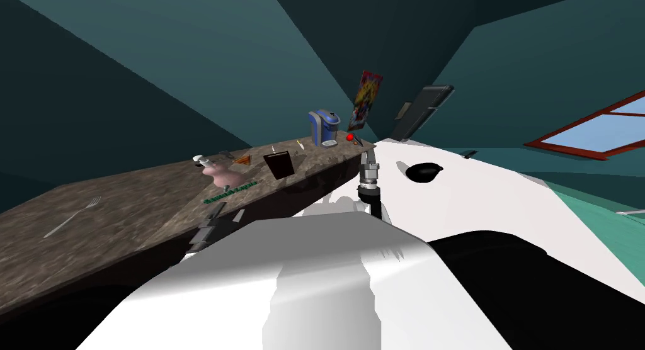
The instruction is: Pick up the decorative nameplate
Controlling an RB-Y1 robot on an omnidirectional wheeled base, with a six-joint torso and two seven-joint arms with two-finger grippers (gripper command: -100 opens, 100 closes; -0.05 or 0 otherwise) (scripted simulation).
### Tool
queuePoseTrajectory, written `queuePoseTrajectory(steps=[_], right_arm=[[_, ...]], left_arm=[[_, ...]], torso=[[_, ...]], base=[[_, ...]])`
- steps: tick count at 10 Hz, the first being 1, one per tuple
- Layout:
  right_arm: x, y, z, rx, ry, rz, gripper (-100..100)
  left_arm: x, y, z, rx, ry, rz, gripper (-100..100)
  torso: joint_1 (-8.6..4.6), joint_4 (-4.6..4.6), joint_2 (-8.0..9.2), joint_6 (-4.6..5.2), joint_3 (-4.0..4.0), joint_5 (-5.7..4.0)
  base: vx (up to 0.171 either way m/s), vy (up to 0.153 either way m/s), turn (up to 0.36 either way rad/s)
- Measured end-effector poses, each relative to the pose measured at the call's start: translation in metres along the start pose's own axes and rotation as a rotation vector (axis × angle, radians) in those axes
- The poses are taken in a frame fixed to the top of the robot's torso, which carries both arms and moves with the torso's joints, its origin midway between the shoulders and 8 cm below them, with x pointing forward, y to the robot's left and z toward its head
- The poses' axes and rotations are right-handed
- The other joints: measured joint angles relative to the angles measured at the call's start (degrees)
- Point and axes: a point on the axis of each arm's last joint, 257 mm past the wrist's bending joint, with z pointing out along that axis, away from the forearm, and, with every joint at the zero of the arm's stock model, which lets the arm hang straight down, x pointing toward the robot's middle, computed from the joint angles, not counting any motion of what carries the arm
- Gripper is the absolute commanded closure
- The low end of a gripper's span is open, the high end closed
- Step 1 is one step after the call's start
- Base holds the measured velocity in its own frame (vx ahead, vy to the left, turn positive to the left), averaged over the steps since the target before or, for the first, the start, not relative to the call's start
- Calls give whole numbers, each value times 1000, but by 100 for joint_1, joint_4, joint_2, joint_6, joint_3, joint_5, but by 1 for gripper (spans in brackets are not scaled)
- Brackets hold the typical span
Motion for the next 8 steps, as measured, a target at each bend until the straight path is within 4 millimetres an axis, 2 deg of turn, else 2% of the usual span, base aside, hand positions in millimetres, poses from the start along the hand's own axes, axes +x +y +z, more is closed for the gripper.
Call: queuePoseTrajectory(steps=[4, 6, 7, 8], right_arm=[[0, 0, 0, 0, 0, 0, 0], [0, 0, 0, 0, 0, 0, 0], [0, 0, 0, 0, 0, 0, 0], [0, 0, 0, 0, 0, 0, 0]], left_arm=[[-28, 33, -40, -153, -47, -56, -100], [-52, 54, -73, -250, -84, -83, -100], [-58, 58, -84, -286, -102, -101, -100], [-65, 66, -100, -332, -126, -119, -100]], torso=[[1, -1, -3, 0, -2, 0], [0, -1, -3, 5, -2, 0], [1, -1, -4, 0, -2, 0], [1, -1, -6, 6, -4, 0]], base=[[-15, -14, -183], [-15, -17, -286], [-7, -16, -370], [-6, -3, -117]])
